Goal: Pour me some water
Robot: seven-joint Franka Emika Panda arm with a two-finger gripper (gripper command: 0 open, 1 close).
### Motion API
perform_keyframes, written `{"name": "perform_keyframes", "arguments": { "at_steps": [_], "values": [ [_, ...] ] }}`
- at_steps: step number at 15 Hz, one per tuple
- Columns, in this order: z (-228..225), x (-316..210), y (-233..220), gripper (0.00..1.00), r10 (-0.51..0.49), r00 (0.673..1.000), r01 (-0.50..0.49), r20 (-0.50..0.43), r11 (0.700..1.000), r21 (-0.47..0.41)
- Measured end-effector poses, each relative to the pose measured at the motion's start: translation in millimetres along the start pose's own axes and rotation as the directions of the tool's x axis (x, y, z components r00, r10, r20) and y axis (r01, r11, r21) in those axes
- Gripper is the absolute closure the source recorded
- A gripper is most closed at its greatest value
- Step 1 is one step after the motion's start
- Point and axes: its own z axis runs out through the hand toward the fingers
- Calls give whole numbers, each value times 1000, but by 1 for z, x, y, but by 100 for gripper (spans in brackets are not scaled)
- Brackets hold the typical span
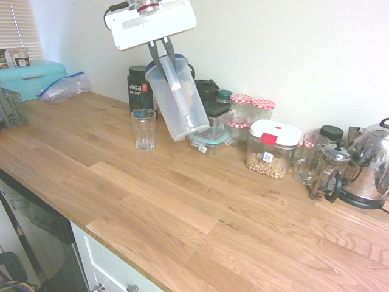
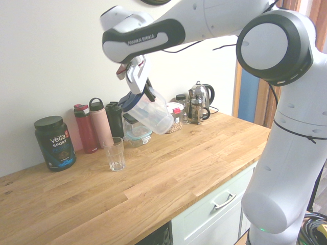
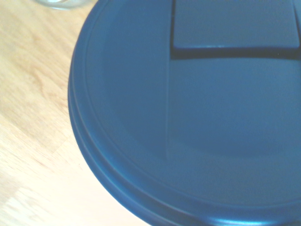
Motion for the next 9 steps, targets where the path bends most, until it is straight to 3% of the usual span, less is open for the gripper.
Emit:
{"name": "perform_keyframes", "arguments": {
  "at_steps": [4, 9],
  "values": [
    [22, -40, 68, 100, 191, 980, -197, 53, 969, 148],
    [62, -85, 132, 100, 421, 904, -423, 68, 863, 275]
  ]
}}
